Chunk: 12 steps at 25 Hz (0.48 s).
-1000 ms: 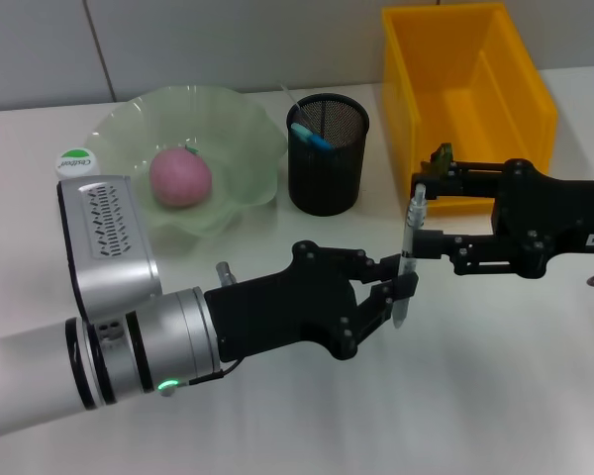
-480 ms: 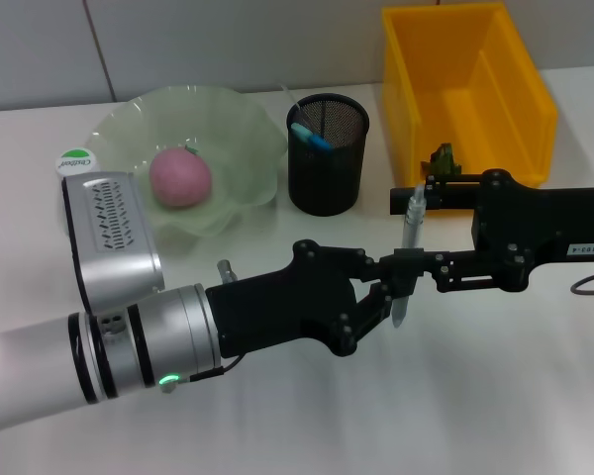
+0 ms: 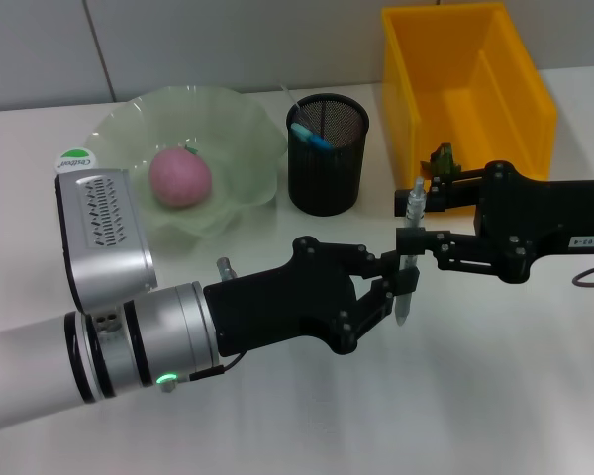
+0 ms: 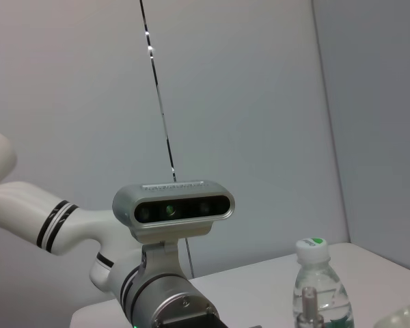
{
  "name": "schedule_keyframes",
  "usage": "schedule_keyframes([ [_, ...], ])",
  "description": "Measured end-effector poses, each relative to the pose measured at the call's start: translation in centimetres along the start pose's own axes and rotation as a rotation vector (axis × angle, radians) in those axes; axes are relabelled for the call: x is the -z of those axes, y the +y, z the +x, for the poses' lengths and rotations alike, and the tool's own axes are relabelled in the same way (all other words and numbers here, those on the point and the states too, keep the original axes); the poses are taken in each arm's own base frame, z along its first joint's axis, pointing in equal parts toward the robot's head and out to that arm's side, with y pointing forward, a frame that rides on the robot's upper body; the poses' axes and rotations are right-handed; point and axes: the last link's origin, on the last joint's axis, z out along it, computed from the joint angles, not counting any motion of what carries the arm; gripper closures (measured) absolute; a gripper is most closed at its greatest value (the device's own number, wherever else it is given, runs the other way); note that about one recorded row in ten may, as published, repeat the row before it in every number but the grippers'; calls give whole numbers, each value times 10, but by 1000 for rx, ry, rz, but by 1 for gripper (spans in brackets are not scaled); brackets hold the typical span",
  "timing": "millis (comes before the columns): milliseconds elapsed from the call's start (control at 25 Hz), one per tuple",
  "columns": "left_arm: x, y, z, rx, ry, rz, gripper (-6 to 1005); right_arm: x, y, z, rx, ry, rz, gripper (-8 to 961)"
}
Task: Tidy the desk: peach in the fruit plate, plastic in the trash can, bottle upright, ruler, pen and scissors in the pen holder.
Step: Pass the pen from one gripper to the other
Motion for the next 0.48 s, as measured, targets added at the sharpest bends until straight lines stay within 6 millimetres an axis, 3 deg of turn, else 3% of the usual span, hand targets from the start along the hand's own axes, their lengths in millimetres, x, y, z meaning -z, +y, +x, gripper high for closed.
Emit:
schedule_keyframes([
  [480,0,1,-1,-1,1,1,758,-1,-1,-2,1,2,-4,563],
])
